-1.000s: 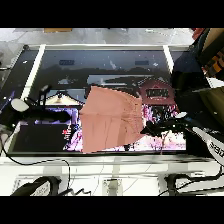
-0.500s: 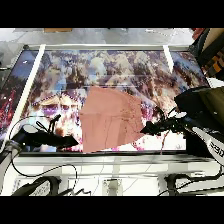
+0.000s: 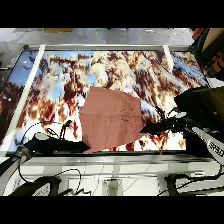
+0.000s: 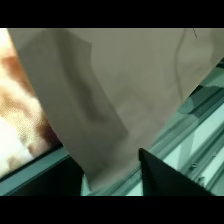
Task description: Fold the clothes and pants, and hang the long-sleeved shirts on hangers.
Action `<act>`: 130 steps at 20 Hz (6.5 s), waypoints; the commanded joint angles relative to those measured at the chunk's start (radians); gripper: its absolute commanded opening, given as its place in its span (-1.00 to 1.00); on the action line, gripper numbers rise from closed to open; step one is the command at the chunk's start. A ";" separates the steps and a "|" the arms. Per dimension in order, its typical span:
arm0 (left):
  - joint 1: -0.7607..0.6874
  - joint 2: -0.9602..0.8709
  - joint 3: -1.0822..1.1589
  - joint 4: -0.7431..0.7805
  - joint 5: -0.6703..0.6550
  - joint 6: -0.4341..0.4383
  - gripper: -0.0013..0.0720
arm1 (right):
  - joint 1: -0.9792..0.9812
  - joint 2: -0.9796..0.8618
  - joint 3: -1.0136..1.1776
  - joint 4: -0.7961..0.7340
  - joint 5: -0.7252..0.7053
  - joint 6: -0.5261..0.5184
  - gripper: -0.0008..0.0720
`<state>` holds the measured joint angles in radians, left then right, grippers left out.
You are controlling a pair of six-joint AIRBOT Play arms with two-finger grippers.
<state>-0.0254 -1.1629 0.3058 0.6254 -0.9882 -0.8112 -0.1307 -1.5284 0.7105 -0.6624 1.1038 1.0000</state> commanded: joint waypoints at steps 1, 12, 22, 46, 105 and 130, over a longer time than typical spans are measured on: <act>-0.092 -0.018 -0.008 -0.037 0.111 0.005 -0.51 | 0.000 0.001 0.000 0.010 0.020 0.000 -0.92; 0.015 0.160 0.391 -0.048 -0.062 0.011 -0.92 | 0.001 0.380 0.072 0.008 0.133 -0.105 -0.92; 0.102 0.734 0.808 -0.037 0.005 0.016 -0.92 | 0.001 0.916 0.357 0.631 0.256 -0.066 -0.92; -0.246 -0.068 0.571 -0.163 0.210 -0.043 -0.92 | 0.037 0.494 0.011 -0.061 -0.447 0.400 -0.92; -0.116 -0.163 0.686 0.385 0.206 -0.255 0.94 | 0.292 -0.213 0.704 0.018 0.031 -0.061 -0.92; 0.083 0.314 0.789 0.489 0.245 -0.259 0.94 | -0.717 0.365 1.153 -0.948 0.674 0.779 -0.92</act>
<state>0.0566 -0.8513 1.0939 1.1141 -0.7502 -1.0691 -0.7189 -1.1671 1.8660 -1.5795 1.6169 1.7687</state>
